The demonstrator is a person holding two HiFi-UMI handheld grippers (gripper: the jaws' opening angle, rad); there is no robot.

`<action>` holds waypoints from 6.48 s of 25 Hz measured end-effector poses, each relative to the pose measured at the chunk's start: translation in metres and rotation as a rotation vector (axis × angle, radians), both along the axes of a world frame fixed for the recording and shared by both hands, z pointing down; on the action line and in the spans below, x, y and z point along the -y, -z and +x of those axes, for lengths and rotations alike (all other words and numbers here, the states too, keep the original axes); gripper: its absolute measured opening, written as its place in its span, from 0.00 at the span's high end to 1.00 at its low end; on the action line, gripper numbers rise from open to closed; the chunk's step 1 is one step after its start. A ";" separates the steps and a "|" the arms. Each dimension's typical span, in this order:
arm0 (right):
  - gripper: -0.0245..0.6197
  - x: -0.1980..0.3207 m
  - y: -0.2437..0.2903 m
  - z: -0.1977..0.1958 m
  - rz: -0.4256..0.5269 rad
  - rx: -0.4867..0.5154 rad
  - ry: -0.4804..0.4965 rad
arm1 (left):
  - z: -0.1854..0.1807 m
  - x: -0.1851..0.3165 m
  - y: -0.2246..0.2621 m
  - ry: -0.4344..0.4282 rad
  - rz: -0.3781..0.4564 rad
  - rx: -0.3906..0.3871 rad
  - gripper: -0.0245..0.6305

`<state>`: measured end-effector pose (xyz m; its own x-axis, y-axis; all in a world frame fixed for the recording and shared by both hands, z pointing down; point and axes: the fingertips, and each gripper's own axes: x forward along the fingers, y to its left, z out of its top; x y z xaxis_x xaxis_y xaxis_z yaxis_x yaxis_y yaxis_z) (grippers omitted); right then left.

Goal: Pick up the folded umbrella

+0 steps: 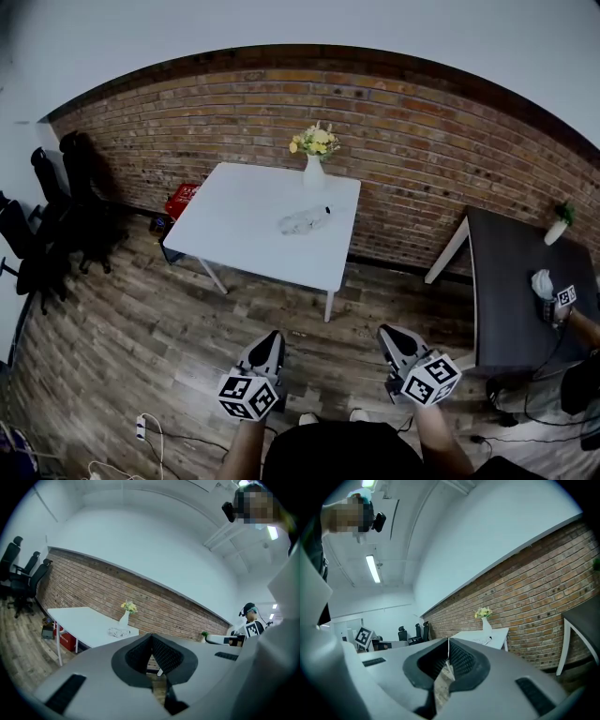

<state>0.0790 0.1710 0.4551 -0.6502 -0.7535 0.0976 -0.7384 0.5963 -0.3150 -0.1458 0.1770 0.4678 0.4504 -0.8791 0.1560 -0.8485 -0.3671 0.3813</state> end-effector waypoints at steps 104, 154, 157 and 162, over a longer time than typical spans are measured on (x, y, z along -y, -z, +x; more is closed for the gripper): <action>0.93 0.362 -0.082 -0.052 -0.130 -0.151 0.348 | 0.045 0.376 -0.087 -0.091 -0.174 0.272 0.94; 0.93 0.389 -0.133 -0.037 -0.359 -0.196 0.015 | 0.070 0.518 -0.271 -0.852 -0.374 0.912 0.45; 0.93 0.389 -0.134 -0.037 -0.359 -0.194 0.008 | 0.071 0.516 -0.276 -0.859 -0.391 0.909 0.45; 0.93 0.387 -0.136 -0.036 -0.360 -0.201 0.000 | 0.072 0.513 -0.280 -0.860 -0.391 0.910 0.45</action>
